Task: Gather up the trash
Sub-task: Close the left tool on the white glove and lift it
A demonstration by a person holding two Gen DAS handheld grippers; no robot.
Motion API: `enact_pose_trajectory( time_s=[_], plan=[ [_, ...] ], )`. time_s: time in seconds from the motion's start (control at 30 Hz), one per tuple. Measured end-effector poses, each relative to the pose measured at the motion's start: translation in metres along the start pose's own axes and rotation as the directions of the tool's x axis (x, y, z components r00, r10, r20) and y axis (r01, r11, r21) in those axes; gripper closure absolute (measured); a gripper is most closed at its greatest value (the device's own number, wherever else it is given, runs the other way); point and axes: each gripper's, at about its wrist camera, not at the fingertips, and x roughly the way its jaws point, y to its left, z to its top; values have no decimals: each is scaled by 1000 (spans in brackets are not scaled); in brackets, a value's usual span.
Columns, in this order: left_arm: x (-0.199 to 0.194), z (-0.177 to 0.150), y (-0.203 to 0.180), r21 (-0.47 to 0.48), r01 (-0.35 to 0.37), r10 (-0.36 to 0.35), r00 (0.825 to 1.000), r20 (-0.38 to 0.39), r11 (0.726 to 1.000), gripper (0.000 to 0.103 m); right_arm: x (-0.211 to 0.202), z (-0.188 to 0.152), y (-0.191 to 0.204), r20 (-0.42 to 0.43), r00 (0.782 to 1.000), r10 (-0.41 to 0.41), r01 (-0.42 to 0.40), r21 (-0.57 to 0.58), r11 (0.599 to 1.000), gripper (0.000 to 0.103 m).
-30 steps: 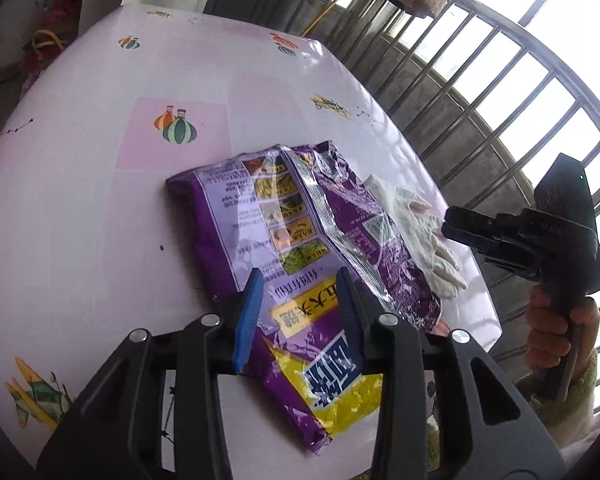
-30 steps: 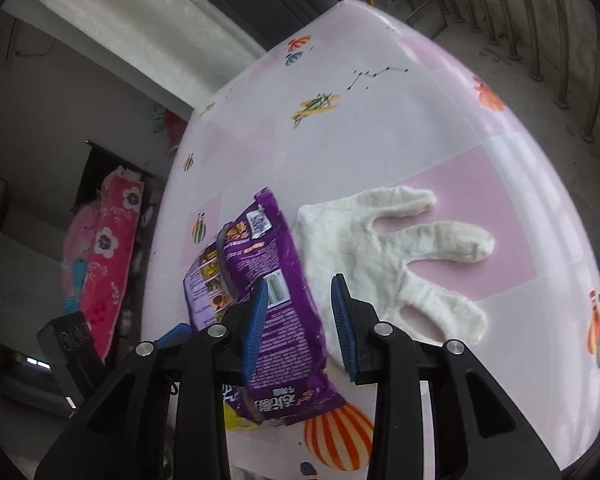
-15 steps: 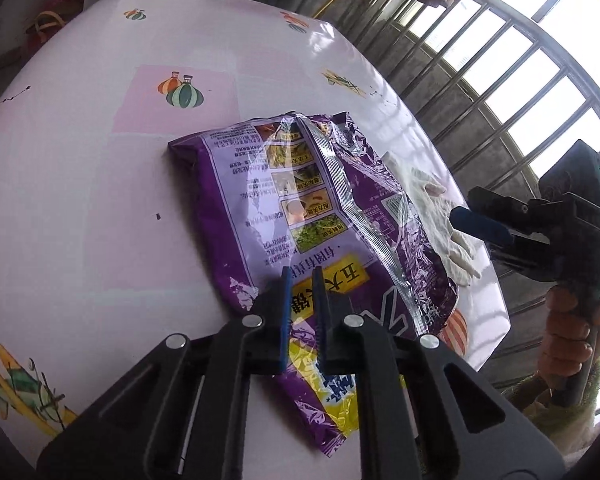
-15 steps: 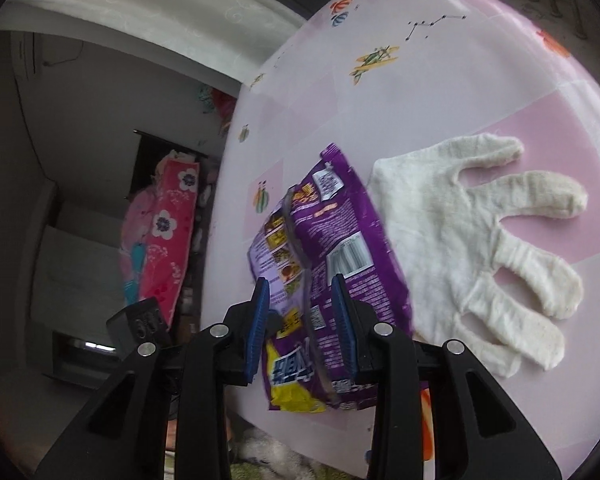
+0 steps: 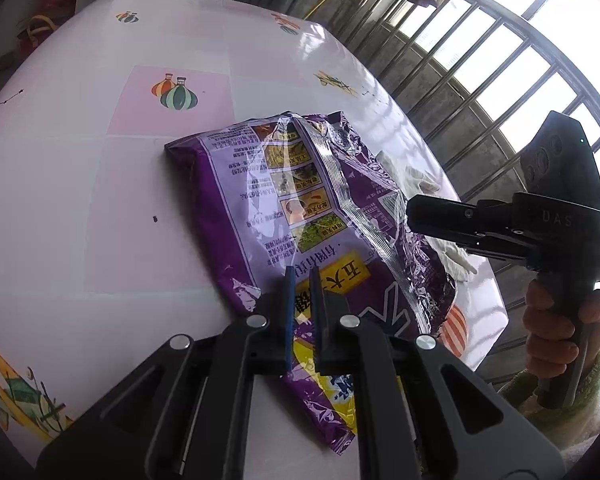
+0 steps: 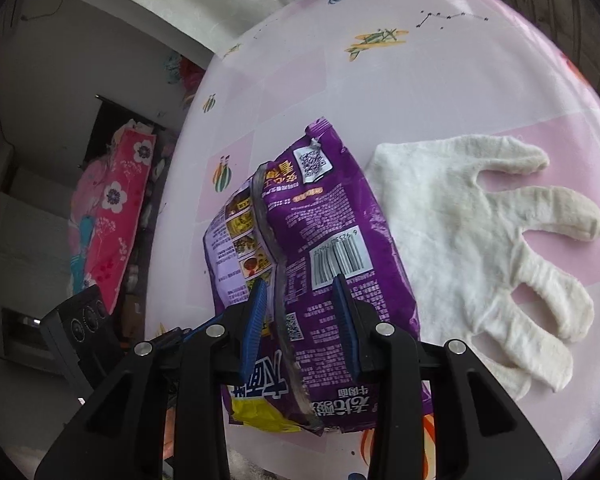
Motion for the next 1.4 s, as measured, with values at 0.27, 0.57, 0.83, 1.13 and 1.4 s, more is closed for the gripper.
enact_pose_trajectory(
  time_s=[0.27, 0.57, 0.83, 1.13, 1.4],
  plan=[
    [2, -3, 8, -15, 41, -41, 999, 4, 999, 103, 10, 8, -5, -2, 988, -157, 157, -8, 988, 52],
    [1, -7, 15, -25, 78, -78, 997, 10, 997, 103, 3, 7, 20, -18, 995, -99, 98, -63, 993, 52],
    [1, -7, 15, -26, 83, -83, 996, 15, 996, 103, 11, -1, 44, -32, 998, -54, 50, -104, 993, 71],
    [-22, 1, 15, -68, 93, -84, 989, 121, 993, 102, -47, 2, 17, 155, 987, -38, 46, -52, 998, 95],
    [-13, 12, 4, -85, 69, -60, 992, 108, 994, 81, -103, -2, -71, 306, 947, -99, 72, 101, 992, 95]
  ],
)
